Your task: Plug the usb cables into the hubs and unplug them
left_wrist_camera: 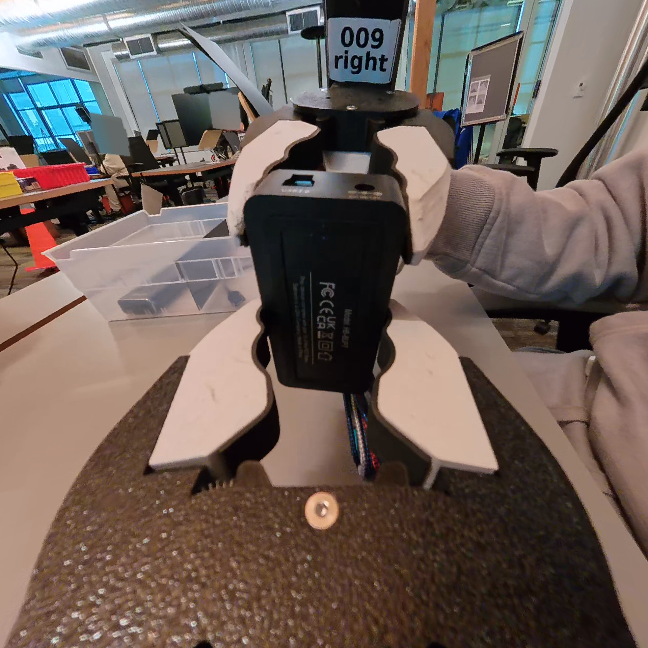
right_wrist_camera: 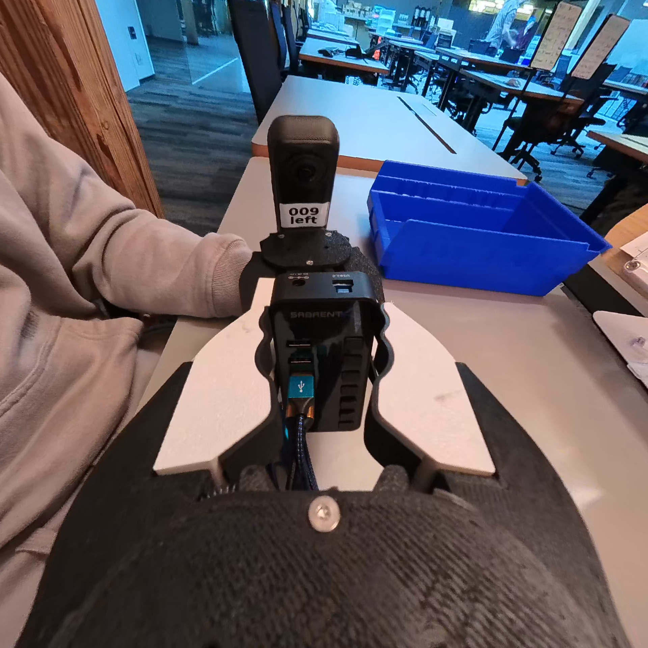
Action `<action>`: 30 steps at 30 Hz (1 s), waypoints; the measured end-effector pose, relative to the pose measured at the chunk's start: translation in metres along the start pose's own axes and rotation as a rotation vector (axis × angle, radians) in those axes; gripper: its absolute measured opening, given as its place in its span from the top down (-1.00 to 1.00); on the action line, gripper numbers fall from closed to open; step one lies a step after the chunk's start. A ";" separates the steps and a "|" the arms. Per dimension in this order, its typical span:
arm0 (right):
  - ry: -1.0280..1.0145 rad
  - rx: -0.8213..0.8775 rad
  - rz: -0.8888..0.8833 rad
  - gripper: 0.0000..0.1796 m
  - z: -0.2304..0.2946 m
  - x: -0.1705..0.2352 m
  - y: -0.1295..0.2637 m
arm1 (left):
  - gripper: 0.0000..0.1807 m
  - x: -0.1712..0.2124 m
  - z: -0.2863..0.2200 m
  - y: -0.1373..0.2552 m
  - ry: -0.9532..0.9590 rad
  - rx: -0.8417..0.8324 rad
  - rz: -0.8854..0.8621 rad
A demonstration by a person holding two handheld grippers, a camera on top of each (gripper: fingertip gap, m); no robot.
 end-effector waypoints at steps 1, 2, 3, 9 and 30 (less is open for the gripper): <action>-0.001 0.001 0.004 0.37 0.000 0.000 -0.001 | 0.33 0.000 0.000 0.000 -0.002 0.003 -0.002; -0.010 -0.012 -0.002 0.37 0.001 -0.001 -0.001 | 0.34 0.000 -0.001 0.000 -0.008 0.013 -0.013; -0.017 -0.022 -0.011 0.37 0.002 -0.001 -0.002 | 0.34 0.000 -0.002 0.000 -0.019 0.029 -0.027; 0.027 0.010 0.058 0.37 0.003 0.001 -0.006 | 0.34 0.003 -0.001 0.001 -0.043 0.024 0.050; -0.007 0.094 0.061 0.69 0.004 0.018 0.021 | 0.34 -0.009 0.009 0.013 0.019 -0.039 -0.090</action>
Point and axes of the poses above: each gripper's, where its closed fingertips meet, y back along the fingers, x out of its underside, z = x × y across the jaws, the point moved 7 cm from there along y, back along the fingers
